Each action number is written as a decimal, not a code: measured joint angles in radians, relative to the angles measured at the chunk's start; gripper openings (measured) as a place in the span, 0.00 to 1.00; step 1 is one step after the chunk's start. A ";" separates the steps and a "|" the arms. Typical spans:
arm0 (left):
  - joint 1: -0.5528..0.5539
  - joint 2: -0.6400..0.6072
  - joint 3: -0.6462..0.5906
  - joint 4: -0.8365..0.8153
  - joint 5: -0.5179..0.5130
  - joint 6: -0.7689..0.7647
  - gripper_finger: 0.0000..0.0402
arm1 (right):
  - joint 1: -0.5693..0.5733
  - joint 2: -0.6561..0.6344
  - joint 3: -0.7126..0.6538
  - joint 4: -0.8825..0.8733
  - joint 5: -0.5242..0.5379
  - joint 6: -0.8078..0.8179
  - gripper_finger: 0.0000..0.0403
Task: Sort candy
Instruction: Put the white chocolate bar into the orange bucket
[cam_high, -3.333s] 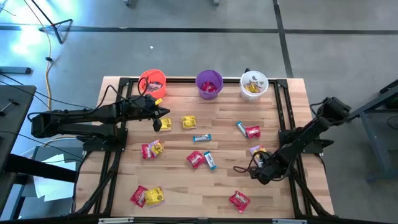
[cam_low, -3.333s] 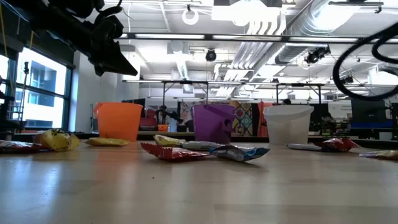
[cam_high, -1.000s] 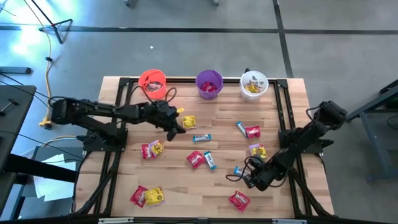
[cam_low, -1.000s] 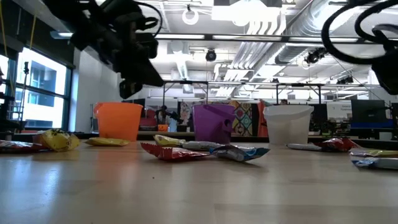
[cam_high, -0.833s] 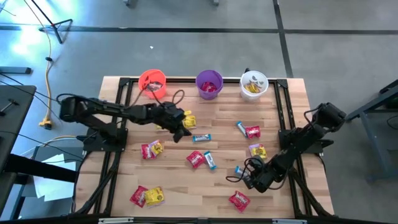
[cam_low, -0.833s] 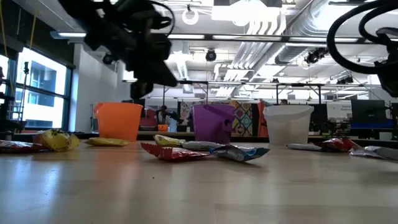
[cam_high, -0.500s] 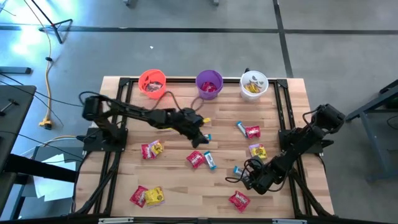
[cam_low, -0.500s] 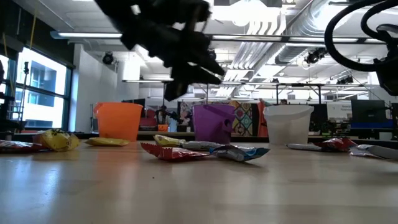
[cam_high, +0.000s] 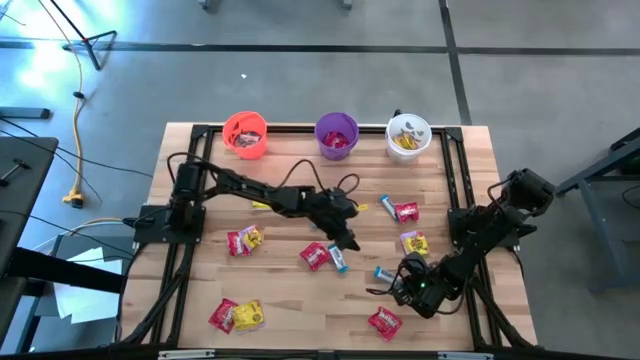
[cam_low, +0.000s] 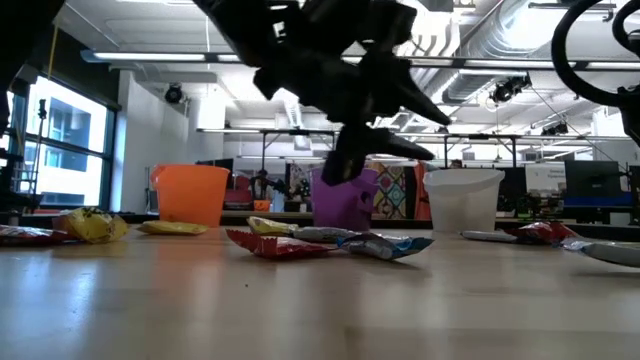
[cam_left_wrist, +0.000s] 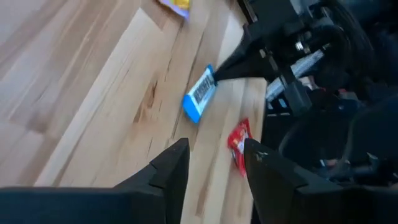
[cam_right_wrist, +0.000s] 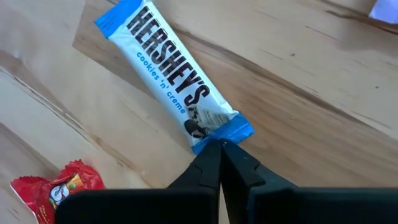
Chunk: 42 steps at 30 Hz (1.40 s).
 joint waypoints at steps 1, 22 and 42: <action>-0.003 0.008 0.017 -0.019 -0.015 0.005 0.35 | 0.000 0.000 0.000 -0.001 0.001 0.008 0.00; -0.062 0.280 0.265 -0.103 -0.007 -0.028 0.36 | -0.008 0.018 -0.045 0.076 0.138 0.015 0.00; -0.057 0.297 0.268 -0.058 -0.117 -0.043 0.36 | -0.011 0.025 -0.063 0.093 0.231 -0.032 0.00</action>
